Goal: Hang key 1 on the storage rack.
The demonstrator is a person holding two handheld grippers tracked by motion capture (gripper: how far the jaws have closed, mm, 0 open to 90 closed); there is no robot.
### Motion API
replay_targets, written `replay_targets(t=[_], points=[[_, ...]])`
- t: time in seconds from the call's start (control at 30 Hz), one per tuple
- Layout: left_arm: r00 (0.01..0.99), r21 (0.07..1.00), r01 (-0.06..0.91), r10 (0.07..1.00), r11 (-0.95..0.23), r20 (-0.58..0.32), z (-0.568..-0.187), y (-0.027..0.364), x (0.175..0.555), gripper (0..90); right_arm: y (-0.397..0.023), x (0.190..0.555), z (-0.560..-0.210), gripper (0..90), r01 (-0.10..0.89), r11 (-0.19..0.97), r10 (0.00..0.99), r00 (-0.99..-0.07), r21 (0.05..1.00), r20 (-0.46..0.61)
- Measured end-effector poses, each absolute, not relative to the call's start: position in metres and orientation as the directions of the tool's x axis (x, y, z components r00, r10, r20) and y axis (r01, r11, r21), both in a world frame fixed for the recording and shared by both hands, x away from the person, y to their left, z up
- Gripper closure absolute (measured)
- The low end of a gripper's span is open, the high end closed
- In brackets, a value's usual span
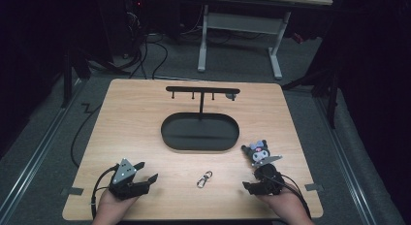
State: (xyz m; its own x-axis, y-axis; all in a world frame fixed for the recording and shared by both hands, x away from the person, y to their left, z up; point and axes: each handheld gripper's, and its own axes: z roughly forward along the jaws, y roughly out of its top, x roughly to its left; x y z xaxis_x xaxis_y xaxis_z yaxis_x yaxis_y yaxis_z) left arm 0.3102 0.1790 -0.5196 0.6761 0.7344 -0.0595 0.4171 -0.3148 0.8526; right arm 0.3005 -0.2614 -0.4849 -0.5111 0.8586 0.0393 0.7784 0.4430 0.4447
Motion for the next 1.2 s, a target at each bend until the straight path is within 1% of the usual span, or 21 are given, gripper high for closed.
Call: replay_targets(t=[0.3,0.4,0.53,0.7,0.83,1.03,1.2], points=[[0.679,0.851,0.42,0.731,-0.316,-0.063,-0.52,0.181,0.31,32.2,-0.257,0.303,-0.466,39.4,0.778,0.496,0.835,-0.549,0.387,0.034],[0.681,0.851,0.42,0.73,-0.315,-0.066,-0.52,0.181,0.31,32.2,-0.26,0.304,-0.459,38.4,0.787,0.494,0.837,-0.546,0.369,0.042],[0.684,0.852,0.418,0.726,-0.316,-0.066,-0.521,0.18,0.31,32.1,-0.267,0.306,-0.449,37.3,0.801,0.491,0.847,-0.531,0.342,0.026],[0.689,0.851,0.417,0.722,-0.319,-0.067,-0.521,0.18,0.31,32.0,-0.278,0.308,-0.438,35.1,0.81,0.481,0.857,-0.514,0.335,0.014],[0.685,0.853,0.419,0.725,-0.311,-0.072,-0.52,0.182,0.31,31.9,-0.286,0.31,-0.433,30.3,0.815,0.489,0.858,-0.514,0.309,-0.001],[0.69,0.852,0.417,0.72,-0.316,-0.071,-0.52,0.181,0.309,31.9,-0.297,0.318,-0.431,25.6,0.837,0.461,0.877,-0.48,0.293,-0.011],[0.695,0.85,0.416,0.715,-0.323,-0.068,-0.52,0.18,0.308,31.9,-0.303,0.33,-0.436,18.9,0.858,0.423,0.899,-0.438,0.293,-0.017]])
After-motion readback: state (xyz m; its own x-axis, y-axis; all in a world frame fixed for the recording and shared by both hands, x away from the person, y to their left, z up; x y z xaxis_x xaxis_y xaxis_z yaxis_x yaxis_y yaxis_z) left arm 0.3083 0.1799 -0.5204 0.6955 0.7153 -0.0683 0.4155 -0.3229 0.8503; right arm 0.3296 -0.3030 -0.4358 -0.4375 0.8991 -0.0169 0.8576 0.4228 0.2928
